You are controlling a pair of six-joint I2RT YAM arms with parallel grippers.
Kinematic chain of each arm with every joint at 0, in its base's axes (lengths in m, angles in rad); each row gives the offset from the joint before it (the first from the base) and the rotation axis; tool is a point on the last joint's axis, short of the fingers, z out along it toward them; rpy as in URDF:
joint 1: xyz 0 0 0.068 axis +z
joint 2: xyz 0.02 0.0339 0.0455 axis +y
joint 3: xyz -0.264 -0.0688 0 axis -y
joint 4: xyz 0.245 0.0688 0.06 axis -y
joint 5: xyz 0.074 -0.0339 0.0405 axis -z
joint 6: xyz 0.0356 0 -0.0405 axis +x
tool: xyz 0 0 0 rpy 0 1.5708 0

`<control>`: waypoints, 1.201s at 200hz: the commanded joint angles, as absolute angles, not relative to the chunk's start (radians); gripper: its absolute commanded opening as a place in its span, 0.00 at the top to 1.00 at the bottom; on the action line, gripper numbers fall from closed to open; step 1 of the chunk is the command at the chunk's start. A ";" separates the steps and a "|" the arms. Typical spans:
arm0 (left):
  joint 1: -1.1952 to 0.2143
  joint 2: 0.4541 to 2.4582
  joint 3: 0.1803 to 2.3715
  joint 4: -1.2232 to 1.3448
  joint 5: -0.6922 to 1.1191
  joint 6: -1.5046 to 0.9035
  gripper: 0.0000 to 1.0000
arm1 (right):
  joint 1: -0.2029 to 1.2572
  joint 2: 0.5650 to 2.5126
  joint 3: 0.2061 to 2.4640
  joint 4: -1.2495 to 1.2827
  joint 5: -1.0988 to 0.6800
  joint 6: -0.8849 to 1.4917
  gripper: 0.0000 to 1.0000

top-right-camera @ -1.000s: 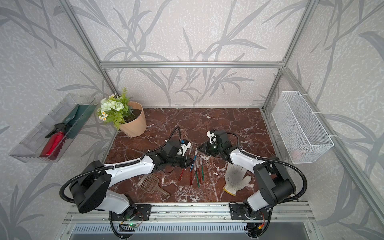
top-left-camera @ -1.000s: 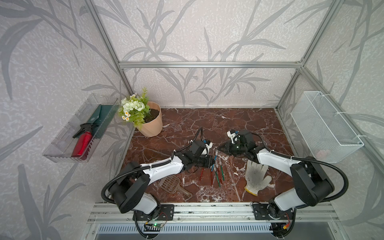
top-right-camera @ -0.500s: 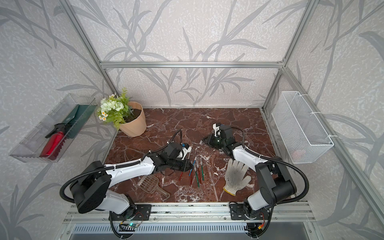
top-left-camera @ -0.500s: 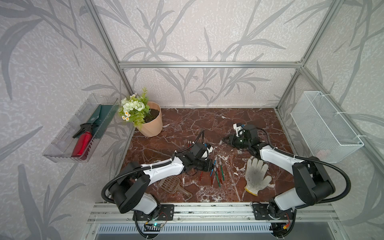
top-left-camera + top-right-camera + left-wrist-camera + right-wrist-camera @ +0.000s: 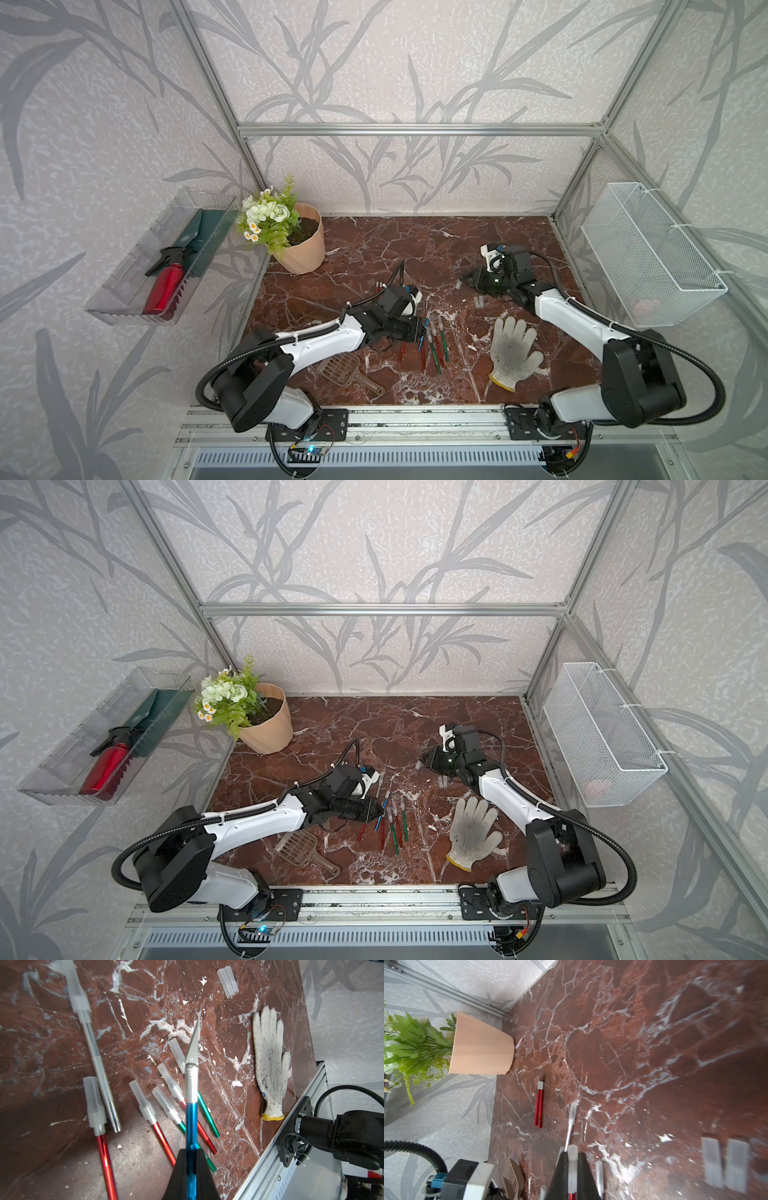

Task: Remove protective caps from carving knives
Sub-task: Place the protective sleeve at the center of the board.

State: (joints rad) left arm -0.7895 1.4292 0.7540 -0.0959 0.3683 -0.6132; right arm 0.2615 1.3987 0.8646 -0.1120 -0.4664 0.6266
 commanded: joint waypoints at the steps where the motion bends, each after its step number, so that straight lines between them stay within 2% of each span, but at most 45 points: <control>1: -0.781 1.393 0.734 -0.065 0.310 -0.654 0.96 | 0.221 1.351 0.906 -0.373 -0.379 0.453 0.94; 35: -0.769 1.377 0.730 -0.064 0.289 -0.659 0.97 | 0.170 1.355 0.949 -0.545 -0.271 0.365 0.93; 84: -0.754 1.339 0.718 -0.080 0.264 -0.653 0.97 | 0.170 1.470 1.046 -0.680 -0.158 0.287 0.93; 240: -0.702 1.216 0.673 -0.156 0.221 -0.627 0.97 | 0.172 1.755 1.181 -0.667 -0.129 0.211 0.93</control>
State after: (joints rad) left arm -0.7067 1.2430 0.6758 -0.1246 0.2398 -0.6399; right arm 0.1692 1.7134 1.1481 -0.6563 -0.1322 0.2295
